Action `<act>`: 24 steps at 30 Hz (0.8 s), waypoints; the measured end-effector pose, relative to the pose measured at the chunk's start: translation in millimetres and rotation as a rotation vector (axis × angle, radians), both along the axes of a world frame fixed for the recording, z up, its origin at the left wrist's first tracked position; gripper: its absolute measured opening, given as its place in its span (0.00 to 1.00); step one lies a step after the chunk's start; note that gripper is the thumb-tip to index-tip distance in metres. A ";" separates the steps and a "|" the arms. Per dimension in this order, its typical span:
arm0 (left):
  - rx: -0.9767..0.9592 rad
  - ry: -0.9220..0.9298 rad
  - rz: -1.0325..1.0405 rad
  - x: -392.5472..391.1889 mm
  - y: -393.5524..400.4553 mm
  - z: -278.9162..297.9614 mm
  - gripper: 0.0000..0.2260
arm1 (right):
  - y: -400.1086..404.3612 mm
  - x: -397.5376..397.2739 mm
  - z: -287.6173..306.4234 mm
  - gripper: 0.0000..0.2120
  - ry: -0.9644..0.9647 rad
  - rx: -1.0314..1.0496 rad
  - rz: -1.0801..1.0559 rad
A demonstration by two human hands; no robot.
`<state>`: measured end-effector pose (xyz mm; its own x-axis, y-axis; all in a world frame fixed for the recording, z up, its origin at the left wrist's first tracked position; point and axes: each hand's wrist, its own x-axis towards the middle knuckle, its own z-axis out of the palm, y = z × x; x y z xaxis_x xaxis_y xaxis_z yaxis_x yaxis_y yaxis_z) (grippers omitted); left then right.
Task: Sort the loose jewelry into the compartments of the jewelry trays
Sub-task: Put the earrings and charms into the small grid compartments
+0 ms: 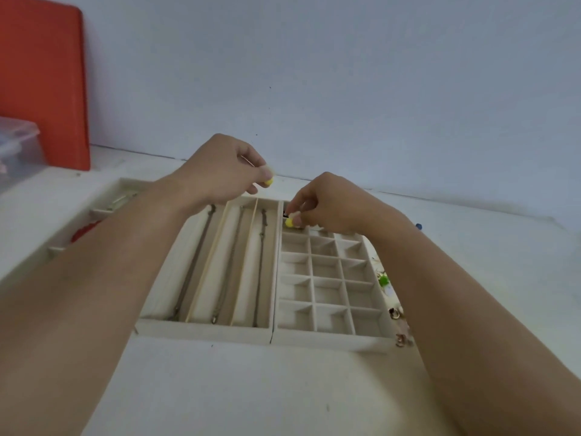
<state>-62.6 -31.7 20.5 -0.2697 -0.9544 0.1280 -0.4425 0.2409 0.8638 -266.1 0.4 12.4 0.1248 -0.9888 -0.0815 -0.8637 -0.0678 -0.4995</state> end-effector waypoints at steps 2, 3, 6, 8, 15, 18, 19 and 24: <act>0.004 -0.017 -0.004 -2.1 0.7 -0.4 0.04 | -0.1 -1.9 0.3 0.05 -0.015 0.005 -0.022; 0.003 -0.030 -0.010 -3.9 2.0 -0.8 0.03 | 0.5 -2.5 0.7 0.04 -0.020 0.011 -0.028; 0.006 -0.053 -0.017 -8.3 4.0 -2.6 0.03 | 2.1 -1.9 -0.5 0.05 -0.002 0.013 -0.024; 0.000 -0.059 -0.018 -7.4 4.4 -1.4 0.04 | 1.9 0.5 -0.6 0.05 0.051 0.000 -0.004; -0.012 -0.068 -0.017 -9.8 3.7 -3.0 0.05 | 2.1 6.5 -8.1 0.08 0.063 -0.026 0.012; -0.008 -0.068 -0.015 -11.0 4.0 -4.2 0.05 | 0.5 6.4 -11.3 0.10 0.046 -0.046 0.003; -0.007 -0.064 -0.016 -11.4 4.3 -4.6 0.05 | 0.2 6.1 -11.7 0.09 0.038 -0.047 0.001; 0.001 -0.068 -0.015 -13.0 7.0 -4.7 0.06 | 0.7 3.0 -8.2 0.06 0.009 -0.099 0.000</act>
<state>-75.6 -24.7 15.7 -0.2922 -0.9502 0.1085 -0.4962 0.2476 0.8322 -263.1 1.1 4.2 0.1241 -0.9921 0.0159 -0.8680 -0.1163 -0.4827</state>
